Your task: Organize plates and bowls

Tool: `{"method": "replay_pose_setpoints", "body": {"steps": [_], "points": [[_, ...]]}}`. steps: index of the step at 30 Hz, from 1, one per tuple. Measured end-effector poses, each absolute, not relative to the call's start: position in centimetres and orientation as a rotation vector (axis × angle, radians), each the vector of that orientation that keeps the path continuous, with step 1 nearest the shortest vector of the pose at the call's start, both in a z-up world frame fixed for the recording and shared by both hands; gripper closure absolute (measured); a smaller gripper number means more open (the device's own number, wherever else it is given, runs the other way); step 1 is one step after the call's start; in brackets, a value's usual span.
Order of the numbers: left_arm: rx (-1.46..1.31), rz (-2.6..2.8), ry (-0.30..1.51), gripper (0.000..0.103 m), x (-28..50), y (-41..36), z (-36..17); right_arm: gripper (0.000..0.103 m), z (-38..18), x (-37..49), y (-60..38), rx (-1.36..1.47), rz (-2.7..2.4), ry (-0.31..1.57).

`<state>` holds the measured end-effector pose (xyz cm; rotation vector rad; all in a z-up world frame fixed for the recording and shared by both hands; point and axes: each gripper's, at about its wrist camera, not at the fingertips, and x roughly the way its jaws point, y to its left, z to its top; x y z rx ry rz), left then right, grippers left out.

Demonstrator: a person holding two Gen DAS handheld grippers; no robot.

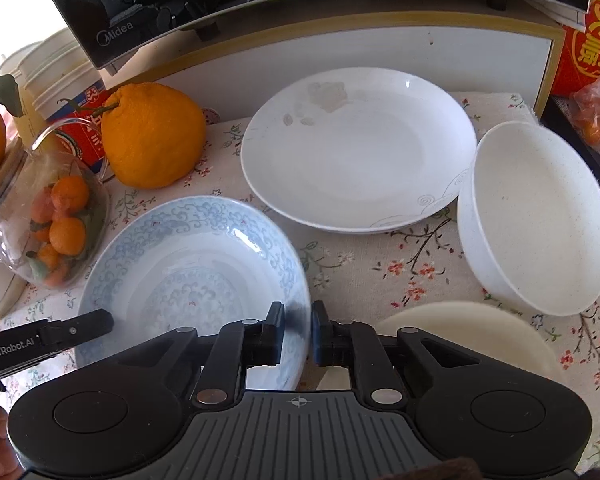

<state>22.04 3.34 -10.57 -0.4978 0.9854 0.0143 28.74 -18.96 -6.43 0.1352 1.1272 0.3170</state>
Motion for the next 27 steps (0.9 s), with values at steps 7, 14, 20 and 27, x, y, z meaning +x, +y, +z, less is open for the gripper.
{"method": "replay_pose_setpoints", "body": {"steps": [7, 14, 20, 27], "points": [[-0.473, 0.041, 0.982, 0.089, 22.3, 2.6, -10.6, 0.090, -6.2, 28.6, -19.4, 0.180, 0.298, 1.133], [-0.474, 0.039, 0.959, 0.089, 21.6, 3.2, -9.4, 0.090, -5.6, 28.1, -19.8, 0.224, 0.306, 1.123], [-0.494, 0.039, 0.929, 0.089, 21.3, 3.9, -8.3, 0.090, -4.6, 27.5, -19.9, 0.256, 0.320, 1.096], [-0.497, 0.033, 0.908, 0.089, 19.8, 4.4, -7.1, 0.090, -3.2, 26.6, -20.0, 0.265, 0.329, 1.063]]}}
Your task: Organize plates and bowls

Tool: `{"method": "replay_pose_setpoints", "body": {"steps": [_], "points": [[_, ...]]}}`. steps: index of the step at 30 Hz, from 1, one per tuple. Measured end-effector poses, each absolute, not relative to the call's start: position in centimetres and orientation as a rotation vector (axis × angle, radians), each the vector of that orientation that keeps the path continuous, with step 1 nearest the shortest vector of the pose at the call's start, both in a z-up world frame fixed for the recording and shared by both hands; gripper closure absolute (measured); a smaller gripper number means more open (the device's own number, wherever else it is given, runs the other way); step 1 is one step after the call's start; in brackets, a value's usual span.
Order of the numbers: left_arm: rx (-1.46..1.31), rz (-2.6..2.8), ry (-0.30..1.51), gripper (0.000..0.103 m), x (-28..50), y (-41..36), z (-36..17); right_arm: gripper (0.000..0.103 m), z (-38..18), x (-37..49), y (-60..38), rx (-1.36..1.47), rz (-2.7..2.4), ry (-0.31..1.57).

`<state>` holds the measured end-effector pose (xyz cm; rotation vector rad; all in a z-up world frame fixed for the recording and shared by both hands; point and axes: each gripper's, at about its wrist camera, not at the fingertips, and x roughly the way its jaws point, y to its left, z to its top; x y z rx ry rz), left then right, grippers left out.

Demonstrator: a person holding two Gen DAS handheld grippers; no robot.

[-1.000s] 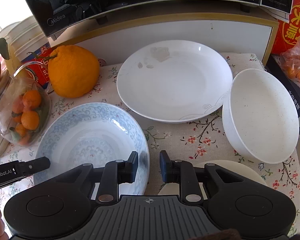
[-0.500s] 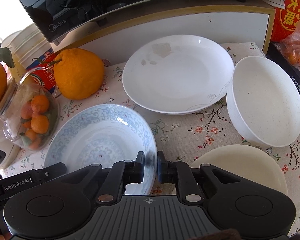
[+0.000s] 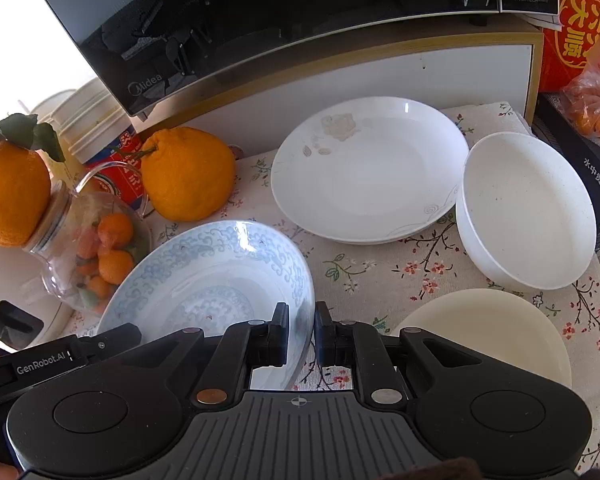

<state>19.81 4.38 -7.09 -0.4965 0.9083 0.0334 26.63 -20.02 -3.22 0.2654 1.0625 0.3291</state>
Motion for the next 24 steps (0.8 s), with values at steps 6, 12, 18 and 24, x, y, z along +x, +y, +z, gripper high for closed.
{"method": "replay_pose_setpoints", "body": {"steps": [6, 12, 18, 24], "points": [[-0.492, 0.024, 0.897, 0.089, 18.6, 4.0, -6.0, 0.090, -2.6, 25.5, -20.3, 0.256, 0.317, 1.060], [-0.473, 0.013, 0.898, 0.089, 17.2, 3.7, -4.9, 0.089, -1.3, 23.8, -21.0, 0.274, 0.318, 1.032], [-0.437, 0.027, 0.875, 0.089, 15.3, 4.0, -3.9, 0.089, -0.6, 21.7, -20.5, 0.271, 0.336, 1.024], [-0.443, 0.043, 0.842, 0.089, 13.1, 5.2, -2.6, 0.089, 0.5, 19.6, -19.5, 0.264, 0.368, 1.004]]}}
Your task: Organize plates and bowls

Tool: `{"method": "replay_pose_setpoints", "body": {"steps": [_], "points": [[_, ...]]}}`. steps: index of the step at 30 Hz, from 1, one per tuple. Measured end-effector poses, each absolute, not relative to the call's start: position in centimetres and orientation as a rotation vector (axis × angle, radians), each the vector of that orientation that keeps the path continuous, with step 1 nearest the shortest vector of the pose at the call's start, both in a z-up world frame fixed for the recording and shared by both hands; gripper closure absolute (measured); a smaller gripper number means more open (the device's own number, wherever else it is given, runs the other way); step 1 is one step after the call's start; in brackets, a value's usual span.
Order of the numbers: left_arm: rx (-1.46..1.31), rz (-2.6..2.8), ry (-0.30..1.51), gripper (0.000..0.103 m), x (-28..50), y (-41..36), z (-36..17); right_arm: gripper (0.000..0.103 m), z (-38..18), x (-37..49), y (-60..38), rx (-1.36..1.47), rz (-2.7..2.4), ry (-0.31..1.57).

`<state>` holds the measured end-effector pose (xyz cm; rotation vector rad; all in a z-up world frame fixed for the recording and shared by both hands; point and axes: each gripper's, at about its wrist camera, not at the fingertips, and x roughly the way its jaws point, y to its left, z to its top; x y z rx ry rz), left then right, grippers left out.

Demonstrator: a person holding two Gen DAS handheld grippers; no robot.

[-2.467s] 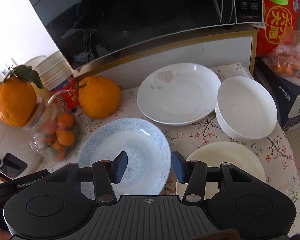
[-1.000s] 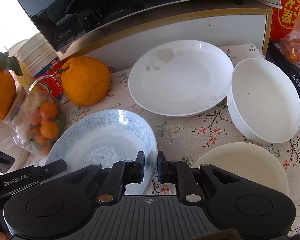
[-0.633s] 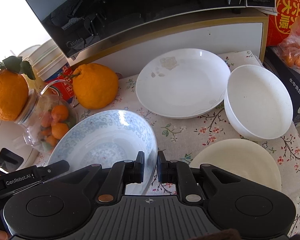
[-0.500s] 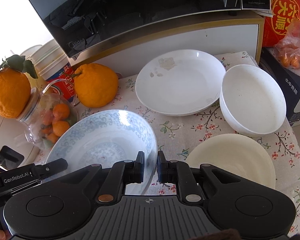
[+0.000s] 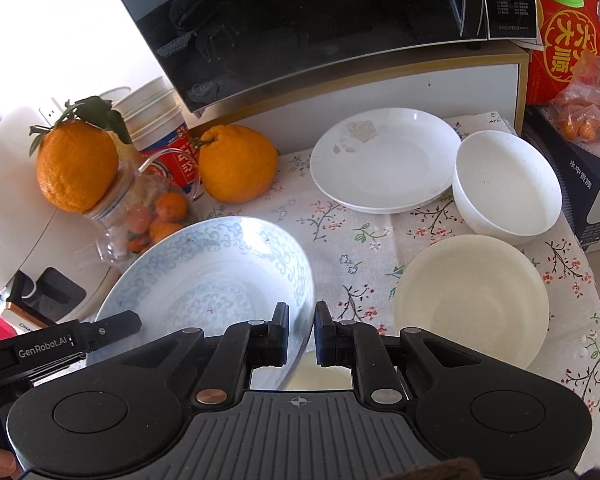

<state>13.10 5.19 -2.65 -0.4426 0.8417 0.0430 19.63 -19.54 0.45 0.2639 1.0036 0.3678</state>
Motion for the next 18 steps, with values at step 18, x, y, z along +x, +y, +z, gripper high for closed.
{"method": "replay_pose_setpoints", "body": {"steps": [18], "points": [[-0.469, 0.068, 0.835, 0.089, 7.1, 8.1, -1.4, 0.089, 2.4, 14.4, -16.9, 0.224, 0.442, 0.968]]}}
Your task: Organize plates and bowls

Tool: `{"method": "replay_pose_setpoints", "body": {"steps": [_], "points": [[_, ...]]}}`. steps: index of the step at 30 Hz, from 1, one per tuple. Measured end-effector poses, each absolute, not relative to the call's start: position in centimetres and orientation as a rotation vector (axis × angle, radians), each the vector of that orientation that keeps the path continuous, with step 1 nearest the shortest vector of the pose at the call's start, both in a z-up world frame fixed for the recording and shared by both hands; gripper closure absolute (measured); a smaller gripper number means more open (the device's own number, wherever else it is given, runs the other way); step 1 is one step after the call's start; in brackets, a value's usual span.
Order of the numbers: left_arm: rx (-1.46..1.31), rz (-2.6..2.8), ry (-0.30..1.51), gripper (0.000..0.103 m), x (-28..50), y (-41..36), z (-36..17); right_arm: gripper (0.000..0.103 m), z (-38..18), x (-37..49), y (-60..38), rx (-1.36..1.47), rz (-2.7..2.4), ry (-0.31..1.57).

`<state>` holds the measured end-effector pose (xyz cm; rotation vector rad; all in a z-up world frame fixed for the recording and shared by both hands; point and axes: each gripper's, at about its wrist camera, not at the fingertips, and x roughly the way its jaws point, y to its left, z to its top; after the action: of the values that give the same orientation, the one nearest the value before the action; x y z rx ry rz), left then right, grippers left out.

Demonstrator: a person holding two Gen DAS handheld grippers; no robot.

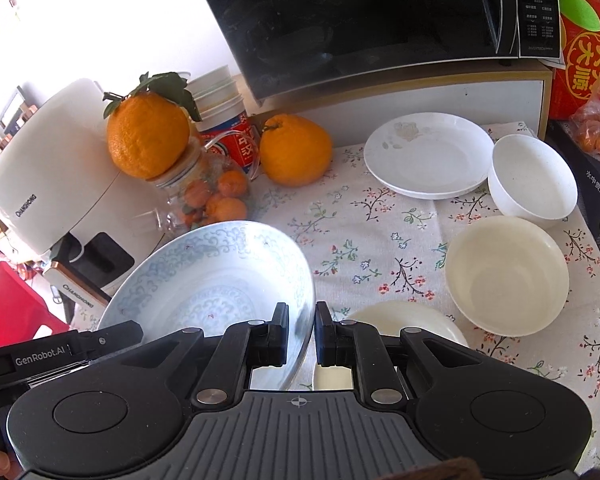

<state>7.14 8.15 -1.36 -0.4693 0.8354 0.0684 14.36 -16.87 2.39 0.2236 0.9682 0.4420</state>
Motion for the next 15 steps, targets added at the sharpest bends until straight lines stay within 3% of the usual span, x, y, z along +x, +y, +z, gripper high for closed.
{"method": "replay_pose_setpoints", "body": {"steps": [15], "points": [[-0.447, 0.082, 0.851, 0.089, 3.0, 9.2, -1.6, 0.089, 2.0, 9.8, -16.0, 0.203, 0.482, 0.997]]}}
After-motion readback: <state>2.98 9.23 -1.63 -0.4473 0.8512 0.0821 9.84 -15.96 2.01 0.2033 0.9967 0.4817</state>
